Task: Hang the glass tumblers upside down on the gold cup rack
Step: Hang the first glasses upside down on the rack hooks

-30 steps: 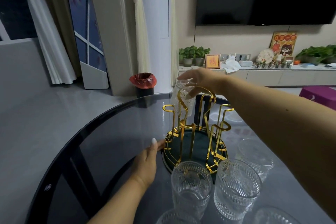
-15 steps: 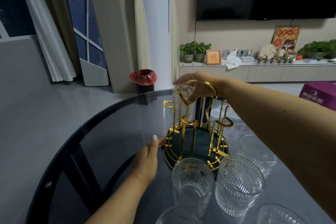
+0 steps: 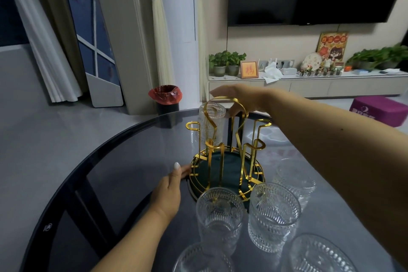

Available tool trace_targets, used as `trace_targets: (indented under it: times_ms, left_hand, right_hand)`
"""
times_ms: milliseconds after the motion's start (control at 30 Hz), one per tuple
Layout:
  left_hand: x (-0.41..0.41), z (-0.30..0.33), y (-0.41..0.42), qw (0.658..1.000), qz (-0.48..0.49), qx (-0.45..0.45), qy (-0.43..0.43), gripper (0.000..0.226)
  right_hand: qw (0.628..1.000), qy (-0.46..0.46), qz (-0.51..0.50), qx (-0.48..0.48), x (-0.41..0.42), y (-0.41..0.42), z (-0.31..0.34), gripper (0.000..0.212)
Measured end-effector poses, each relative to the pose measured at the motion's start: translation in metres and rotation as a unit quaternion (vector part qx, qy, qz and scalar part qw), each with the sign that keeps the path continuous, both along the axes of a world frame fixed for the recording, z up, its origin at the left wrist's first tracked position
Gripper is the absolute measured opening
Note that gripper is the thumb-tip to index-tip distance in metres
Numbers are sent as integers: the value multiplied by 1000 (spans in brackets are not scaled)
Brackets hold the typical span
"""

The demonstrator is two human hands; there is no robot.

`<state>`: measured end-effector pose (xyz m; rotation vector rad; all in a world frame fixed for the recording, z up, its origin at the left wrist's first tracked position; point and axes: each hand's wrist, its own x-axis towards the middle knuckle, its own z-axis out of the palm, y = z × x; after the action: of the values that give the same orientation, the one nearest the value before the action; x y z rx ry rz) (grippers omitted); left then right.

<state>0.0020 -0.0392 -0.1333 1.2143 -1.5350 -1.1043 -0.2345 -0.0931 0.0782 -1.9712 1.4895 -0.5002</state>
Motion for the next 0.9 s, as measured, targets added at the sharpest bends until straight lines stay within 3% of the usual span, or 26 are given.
trace_targets:
  times_ms: [67,167,300,500,700,900]
  left_hand:
    - [0,-2,-2,1000,8,-2,-4,65]
    - [1,-3,-3,1000,6,3,0,62]
    - [-1,0,-1,1000,3,-9,13,79]
    - [-2,4,1,1000,3,-14,-12,76]
    - [-3,6,4,999,10,-17,-27,76]
    - [-3,4,2,999,12,-22,-30,72]
  right_hand:
    - [999,-11,-28,-30,-5,9,5,70]
    - [989,-35,-111,-94,-17,27,13,56]
    - [951,44,-249,-176,-39,55,22,46]
    - [934,197,-293,-57,-61,104,14,53]
    - [915,300,-209,169,-33,141,-15,81]
    - [895,359,-176,197,-17,152,-27,72]
